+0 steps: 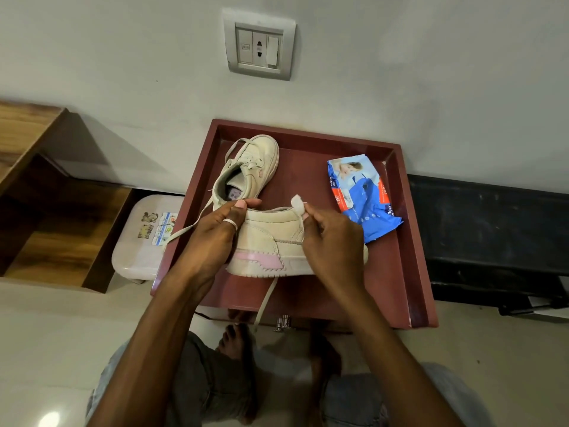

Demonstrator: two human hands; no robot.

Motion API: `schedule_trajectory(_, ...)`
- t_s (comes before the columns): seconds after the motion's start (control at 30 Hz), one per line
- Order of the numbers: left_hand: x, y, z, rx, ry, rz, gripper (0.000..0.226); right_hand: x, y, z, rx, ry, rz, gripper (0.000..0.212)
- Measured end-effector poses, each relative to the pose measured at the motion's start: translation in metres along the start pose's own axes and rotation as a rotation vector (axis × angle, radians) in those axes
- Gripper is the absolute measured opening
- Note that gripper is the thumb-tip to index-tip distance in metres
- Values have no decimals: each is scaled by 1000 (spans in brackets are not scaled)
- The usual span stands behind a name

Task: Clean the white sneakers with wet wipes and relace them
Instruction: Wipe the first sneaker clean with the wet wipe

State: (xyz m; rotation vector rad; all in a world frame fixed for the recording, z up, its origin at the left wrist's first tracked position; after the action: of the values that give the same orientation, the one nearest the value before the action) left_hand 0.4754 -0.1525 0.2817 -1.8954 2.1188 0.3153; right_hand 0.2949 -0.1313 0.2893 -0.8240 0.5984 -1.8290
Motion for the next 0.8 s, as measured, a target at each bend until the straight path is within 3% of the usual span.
schedule_trajectory(0.07, 0, 1, 0, 0, 2, 6, 31, -5, 1, 6, -4, 15, -13, 31)
schedule_trajectory(0.23, 0, -1, -1, -25, 7, 9, 31, -34, 16, 53, -114, -382, 54, 33)
schedule_trajectory(0.3, -1, -1, -2, -25, 0, 14, 32, -29, 16, 43, -103, -446, 83, 32)
schedule_trajectory(0.47, -2, -3, -1, -18, -36, 14, 30, -10, 0, 9, 38, 45, -35, 26)
schedule_trajectory(0.63, -2, -3, -2, -74, -62, 17, 30, -45, 27, 67, -118, -301, 64, 32)
schedule_trajectory(0.8, -1, -7, 0, -152, -108, 8, 30, -47, 24, 66, -150, -453, 198, 41)
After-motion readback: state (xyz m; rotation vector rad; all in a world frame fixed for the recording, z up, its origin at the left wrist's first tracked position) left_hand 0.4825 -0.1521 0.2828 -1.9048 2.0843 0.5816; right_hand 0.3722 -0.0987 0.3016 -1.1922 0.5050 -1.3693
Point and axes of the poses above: each hand's wrist, its own x-axis towards the middle knuckle, its own y-axis out of the palm, z = x × y, the point moved 3 cm from there along x, towards the middle knuckle
